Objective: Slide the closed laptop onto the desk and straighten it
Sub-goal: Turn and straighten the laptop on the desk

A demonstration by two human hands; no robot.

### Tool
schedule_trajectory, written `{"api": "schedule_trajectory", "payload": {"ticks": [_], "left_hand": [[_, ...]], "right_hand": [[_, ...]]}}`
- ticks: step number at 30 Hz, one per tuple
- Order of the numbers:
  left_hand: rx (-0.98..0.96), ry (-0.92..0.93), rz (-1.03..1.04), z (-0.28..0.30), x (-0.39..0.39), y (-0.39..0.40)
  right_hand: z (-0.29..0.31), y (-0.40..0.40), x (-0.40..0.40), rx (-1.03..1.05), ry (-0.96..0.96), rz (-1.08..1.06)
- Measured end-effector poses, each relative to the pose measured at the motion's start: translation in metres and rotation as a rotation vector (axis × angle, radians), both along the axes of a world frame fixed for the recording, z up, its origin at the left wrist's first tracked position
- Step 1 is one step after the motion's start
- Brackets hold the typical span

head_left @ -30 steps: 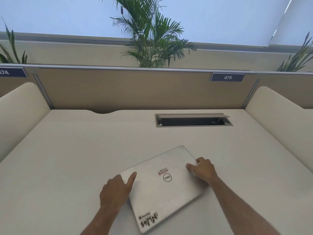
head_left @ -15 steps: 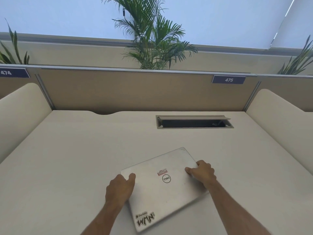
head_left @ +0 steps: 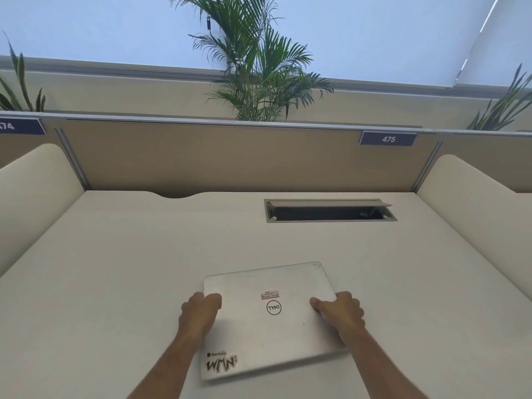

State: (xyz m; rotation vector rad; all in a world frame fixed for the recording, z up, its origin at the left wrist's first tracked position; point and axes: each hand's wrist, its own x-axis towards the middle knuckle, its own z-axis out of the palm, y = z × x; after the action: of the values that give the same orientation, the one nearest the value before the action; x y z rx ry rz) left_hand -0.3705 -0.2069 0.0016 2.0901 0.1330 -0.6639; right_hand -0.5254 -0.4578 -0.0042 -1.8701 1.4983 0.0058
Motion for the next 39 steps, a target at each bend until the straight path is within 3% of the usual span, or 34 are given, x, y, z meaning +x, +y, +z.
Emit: {"api": "schedule_trajectory", "payload": {"ticks": [13, 32, 39], "left_hand": [[0.079, -0.03, -0.021, 0.001, 0.016, -0.009], [-0.094, -0.008, 0.098, 0.007, 0.088, -0.04], [-0.048, -0.006, 0.082, 0.005, 0.108, -0.051]], "right_hand": [[-0.005, 0.02, -0.002, -0.028, -0.006, -0.101], [0.001, -0.019, 0.07, 0.034, -0.076, -0.108], [-0.003, -0.03, 0.093, 0.016, -0.062, -0.093]]}}
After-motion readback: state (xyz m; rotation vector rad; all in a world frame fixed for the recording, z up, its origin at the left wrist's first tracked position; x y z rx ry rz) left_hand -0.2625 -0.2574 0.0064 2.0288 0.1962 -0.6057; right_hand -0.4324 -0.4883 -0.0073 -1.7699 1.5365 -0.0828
